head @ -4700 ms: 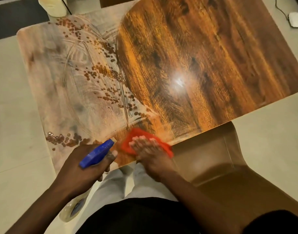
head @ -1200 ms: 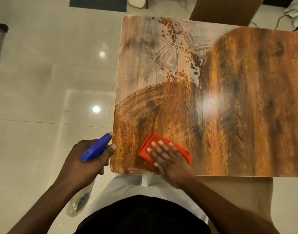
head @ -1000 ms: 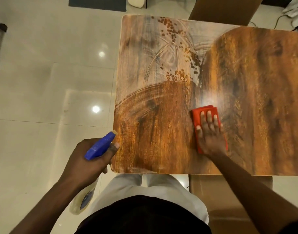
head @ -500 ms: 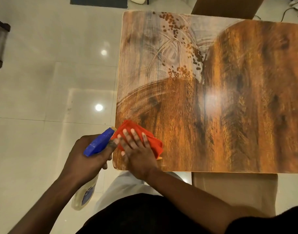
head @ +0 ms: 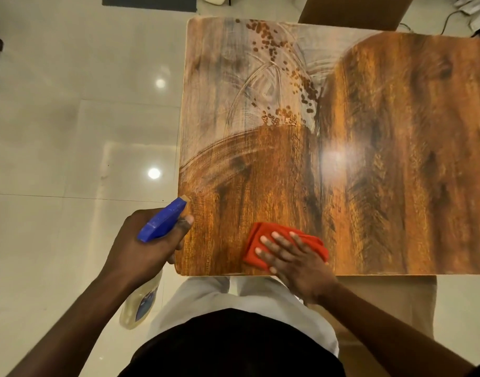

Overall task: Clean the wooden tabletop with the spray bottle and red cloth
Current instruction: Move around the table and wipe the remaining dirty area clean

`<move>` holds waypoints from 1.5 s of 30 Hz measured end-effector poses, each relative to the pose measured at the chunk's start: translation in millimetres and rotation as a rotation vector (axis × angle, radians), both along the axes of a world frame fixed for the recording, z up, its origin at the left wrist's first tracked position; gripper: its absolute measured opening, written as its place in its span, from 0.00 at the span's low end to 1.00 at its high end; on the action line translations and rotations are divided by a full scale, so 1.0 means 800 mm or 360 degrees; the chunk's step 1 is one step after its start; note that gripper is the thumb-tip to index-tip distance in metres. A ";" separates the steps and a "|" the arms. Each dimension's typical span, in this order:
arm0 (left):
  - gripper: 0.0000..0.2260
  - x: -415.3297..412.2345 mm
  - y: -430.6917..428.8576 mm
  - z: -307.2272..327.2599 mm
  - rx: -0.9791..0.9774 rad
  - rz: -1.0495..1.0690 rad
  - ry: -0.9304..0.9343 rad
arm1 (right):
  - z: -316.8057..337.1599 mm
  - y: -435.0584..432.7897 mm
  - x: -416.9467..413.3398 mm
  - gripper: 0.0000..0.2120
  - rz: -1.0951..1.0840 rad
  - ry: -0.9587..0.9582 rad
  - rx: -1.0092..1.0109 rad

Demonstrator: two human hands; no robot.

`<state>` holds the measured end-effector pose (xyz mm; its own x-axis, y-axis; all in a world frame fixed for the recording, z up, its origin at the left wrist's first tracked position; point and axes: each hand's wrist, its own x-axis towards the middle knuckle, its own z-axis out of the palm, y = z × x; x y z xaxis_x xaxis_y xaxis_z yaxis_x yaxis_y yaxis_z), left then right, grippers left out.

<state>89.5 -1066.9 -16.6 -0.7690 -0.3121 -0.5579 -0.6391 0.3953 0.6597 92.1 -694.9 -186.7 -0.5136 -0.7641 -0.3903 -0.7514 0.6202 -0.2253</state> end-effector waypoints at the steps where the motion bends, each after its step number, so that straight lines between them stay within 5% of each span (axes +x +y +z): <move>1: 0.21 -0.001 -0.001 -0.002 0.0012 0.0003 -0.0005 | 0.000 0.023 -0.013 0.30 -0.0081 0.0047 0.0061; 7: 0.19 -0.006 -0.010 -0.006 0.0006 0.0016 -0.0054 | 0.019 0.073 -0.117 0.32 -0.0920 0.0081 0.0156; 13: 0.19 -0.014 -0.028 -0.003 0.0022 0.0069 -0.0019 | 0.008 -0.023 -0.275 0.32 -0.1814 0.0051 0.0022; 21: 0.20 -0.048 -0.054 -0.007 0.0035 0.0066 0.0190 | 0.009 -0.241 -0.322 0.33 -0.0982 -0.0017 -0.0024; 26: 0.17 -0.064 -0.055 -0.006 -0.0017 0.0026 0.0220 | 0.009 -0.325 -0.180 0.32 -0.0259 -0.0106 -0.0182; 31: 0.21 -0.077 -0.045 -0.009 0.0005 -0.0022 0.0214 | -0.010 -0.268 -0.035 0.35 0.0188 -0.0072 -0.0132; 37: 0.16 -0.098 -0.029 -0.018 0.0034 -0.0060 0.0150 | 0.006 -0.134 -0.060 0.30 0.0042 -0.0147 -0.0080; 45: 0.18 -0.098 -0.024 -0.018 0.0042 0.0020 0.0097 | 0.014 -0.043 -0.281 0.31 -0.0934 0.0088 0.0025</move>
